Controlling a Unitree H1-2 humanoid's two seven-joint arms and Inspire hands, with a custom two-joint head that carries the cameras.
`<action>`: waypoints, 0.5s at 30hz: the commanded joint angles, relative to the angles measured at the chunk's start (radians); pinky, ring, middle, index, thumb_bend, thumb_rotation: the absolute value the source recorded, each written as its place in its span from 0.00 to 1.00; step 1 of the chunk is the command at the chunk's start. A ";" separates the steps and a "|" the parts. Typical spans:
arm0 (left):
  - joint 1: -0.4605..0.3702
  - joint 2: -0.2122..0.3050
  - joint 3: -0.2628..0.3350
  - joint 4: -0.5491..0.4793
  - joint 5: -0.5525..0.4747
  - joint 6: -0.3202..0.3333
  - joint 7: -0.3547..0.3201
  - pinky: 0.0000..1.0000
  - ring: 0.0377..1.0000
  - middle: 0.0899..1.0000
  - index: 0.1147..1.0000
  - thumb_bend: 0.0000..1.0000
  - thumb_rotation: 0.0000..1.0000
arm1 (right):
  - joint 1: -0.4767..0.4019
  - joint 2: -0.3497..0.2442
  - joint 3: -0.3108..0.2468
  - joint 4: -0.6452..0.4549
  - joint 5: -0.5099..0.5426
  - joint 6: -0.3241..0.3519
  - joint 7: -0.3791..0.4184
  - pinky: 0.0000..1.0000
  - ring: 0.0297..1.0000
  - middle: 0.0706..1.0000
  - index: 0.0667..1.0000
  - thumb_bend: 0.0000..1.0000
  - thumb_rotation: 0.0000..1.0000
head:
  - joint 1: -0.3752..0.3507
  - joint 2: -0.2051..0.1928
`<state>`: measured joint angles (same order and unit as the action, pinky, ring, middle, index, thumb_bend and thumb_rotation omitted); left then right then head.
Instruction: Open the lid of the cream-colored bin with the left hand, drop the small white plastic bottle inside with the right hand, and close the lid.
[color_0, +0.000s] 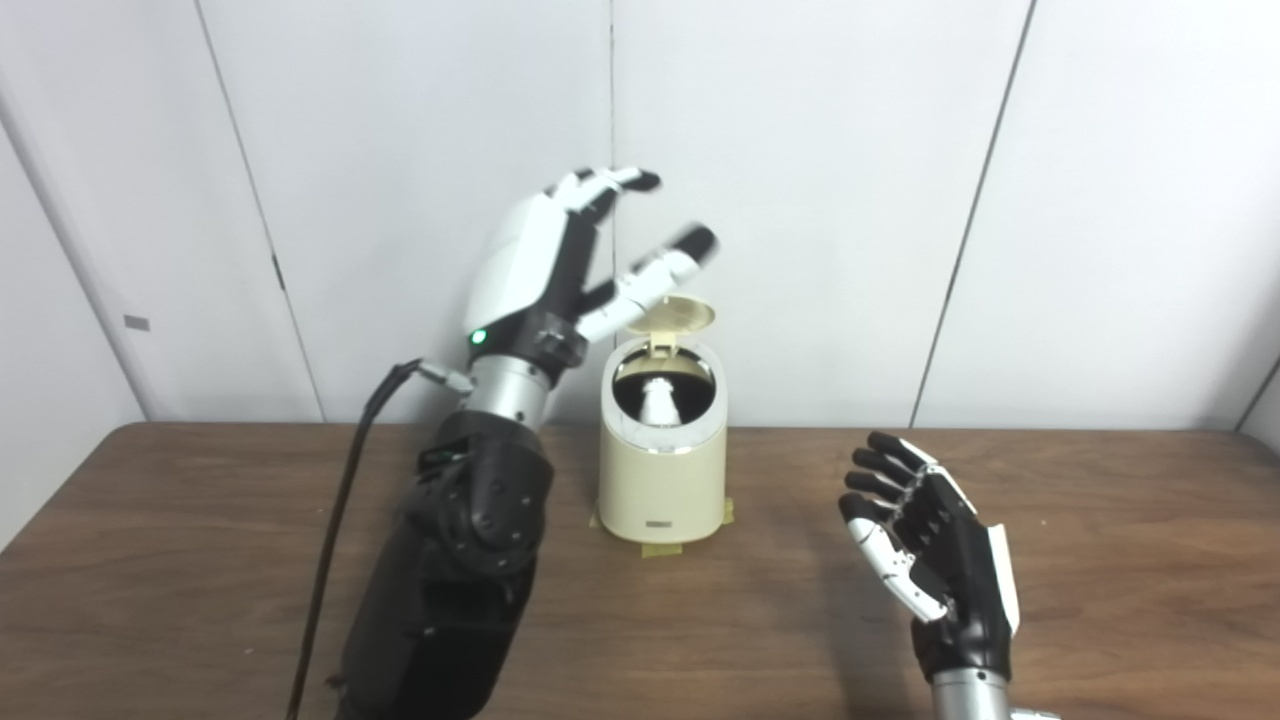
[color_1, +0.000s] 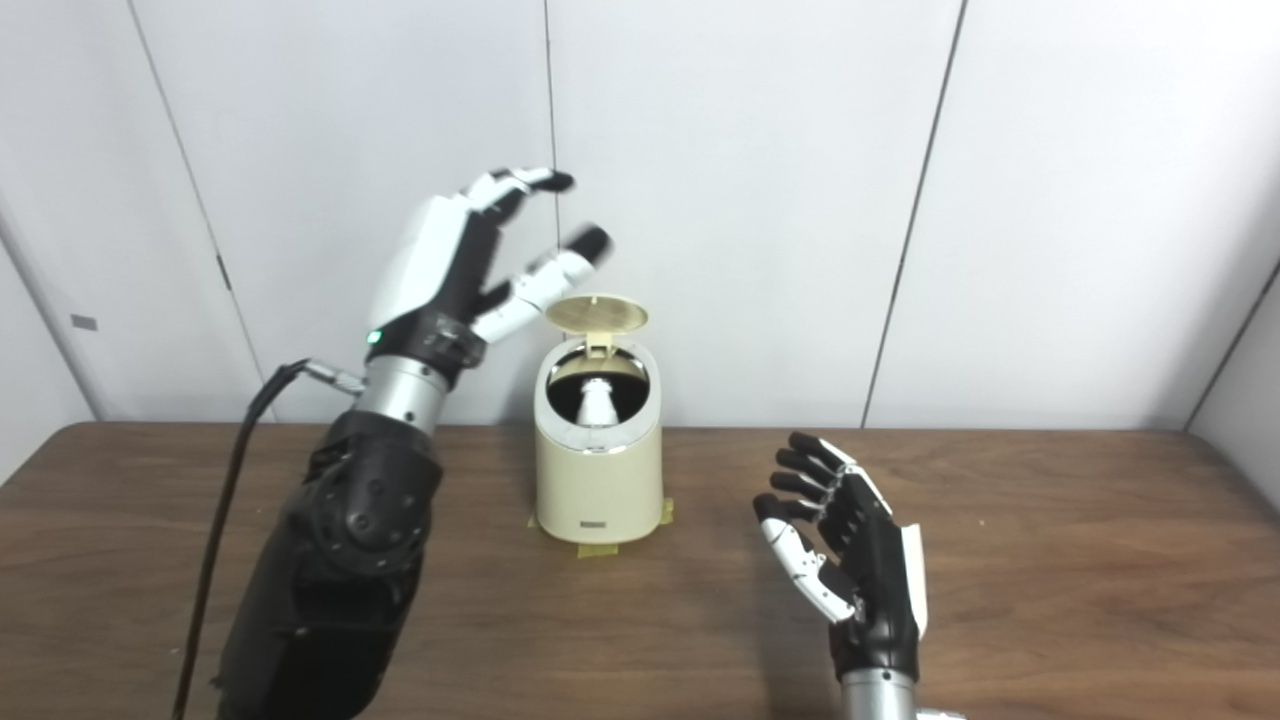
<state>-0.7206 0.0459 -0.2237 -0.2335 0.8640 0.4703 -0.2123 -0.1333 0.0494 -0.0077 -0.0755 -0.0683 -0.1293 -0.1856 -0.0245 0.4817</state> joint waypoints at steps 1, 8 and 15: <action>-0.072 -0.017 0.003 0.012 0.073 -0.001 -0.018 1.00 0.94 0.86 0.82 0.84 1.00 | -0.034 0.008 0.002 -0.020 -0.003 -0.014 0.011 0.57 0.66 0.68 0.69 0.27 0.25 | -0.003 0.000; -0.119 -0.027 -0.006 0.112 0.164 -0.001 -0.053 1.00 0.93 0.82 0.74 0.78 1.00 | -0.032 0.017 0.010 -0.021 -0.017 -0.007 0.011 0.57 0.65 0.68 0.69 0.27 0.27 | -0.008 0.003; -0.148 -0.022 -0.016 0.215 0.247 -0.001 -0.078 1.00 0.92 0.82 0.75 0.81 1.00 | -0.030 0.021 0.014 -0.024 -0.025 -0.004 0.015 0.57 0.65 0.68 0.69 0.28 0.28 | -0.011 0.000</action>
<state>-0.8063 0.0177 -0.2382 -0.0130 1.0841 0.4706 -0.2932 -0.1331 0.0645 0.0001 -0.0751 -0.0840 -0.1245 -0.1806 -0.0353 0.4802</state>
